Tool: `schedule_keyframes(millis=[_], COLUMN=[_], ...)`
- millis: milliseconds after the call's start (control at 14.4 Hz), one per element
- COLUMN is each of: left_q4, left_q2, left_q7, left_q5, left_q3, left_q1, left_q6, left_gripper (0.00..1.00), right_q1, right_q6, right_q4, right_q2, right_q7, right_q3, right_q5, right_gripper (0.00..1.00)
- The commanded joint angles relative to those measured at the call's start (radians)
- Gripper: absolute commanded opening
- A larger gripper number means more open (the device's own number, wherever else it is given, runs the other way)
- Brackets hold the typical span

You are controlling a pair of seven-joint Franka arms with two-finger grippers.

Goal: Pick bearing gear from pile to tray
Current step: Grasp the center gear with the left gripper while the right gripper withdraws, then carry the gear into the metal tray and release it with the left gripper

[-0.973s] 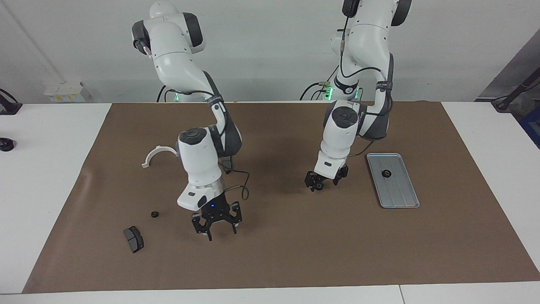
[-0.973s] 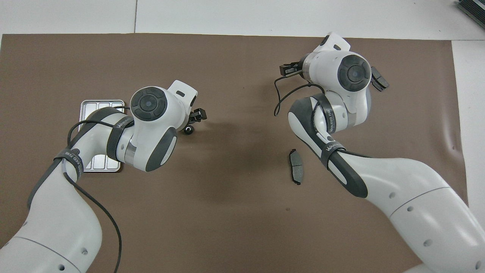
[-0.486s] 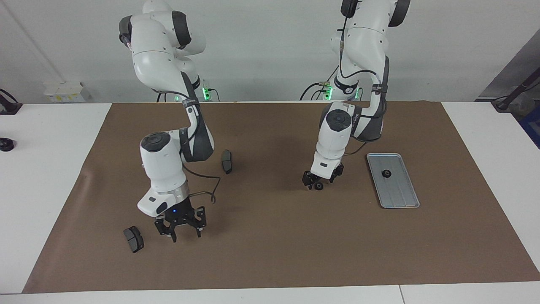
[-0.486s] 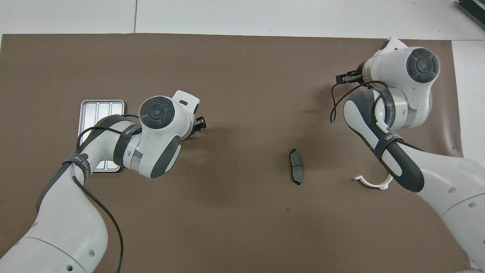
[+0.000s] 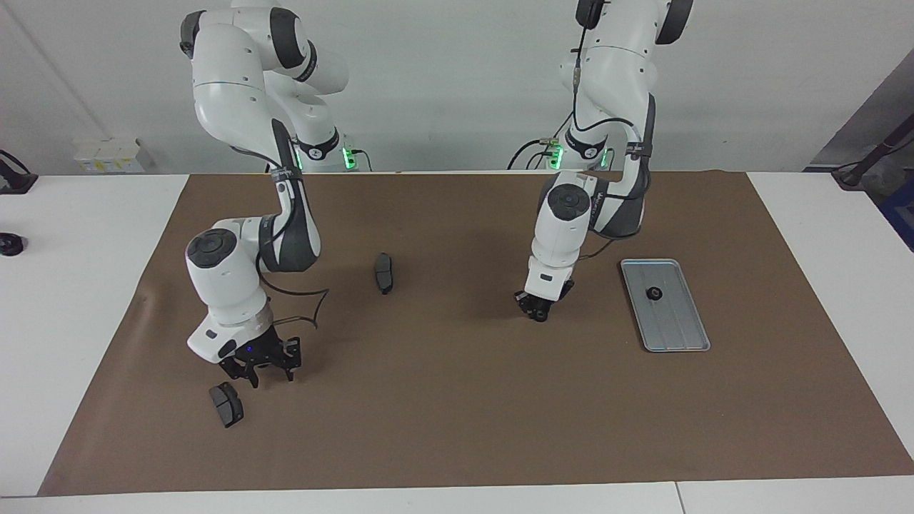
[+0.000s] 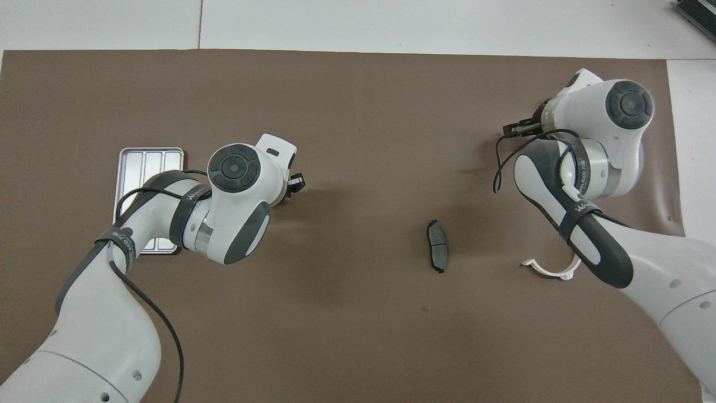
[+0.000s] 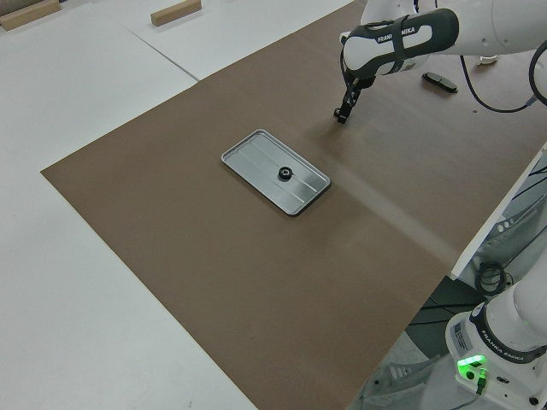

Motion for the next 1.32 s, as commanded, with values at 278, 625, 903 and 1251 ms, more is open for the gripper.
schedule_keyframes(millis=[278,625,903,1251], left_q4=[0.014,0.004,-0.005,-0.171], left_q2=[-0.078,-0.192,-0.195,-0.243], left_q7=[0.063,0.353,0.625,0.833], left_q5=[0.022,0.009,-0.018,-0.058], left_q3=[0.016,0.011,0.011,0.013], left_q1=[0.040,0.239,0.411,0.530], left_q6=[-0.085,-0.210,-0.210,-0.077], left_gripper=[0.00,0.00,0.00,0.00], right_q1=[-0.051,-0.052,-0.061,-0.067], right_q6=[-0.015,-0.029,-0.053,-0.064], right_q4=[-0.087,-0.096,-0.098,-0.092], right_q2=[-0.058,-0.061,-0.067,-0.067], right_q7=[-0.011,-0.008,-0.008,-0.008], right_q3=[0.014,0.014,0.014,0.014], right_q5=[-0.007,-0.007,-0.007,-0.007], right_gripper=[0.61,0.50,0.43,0.39])
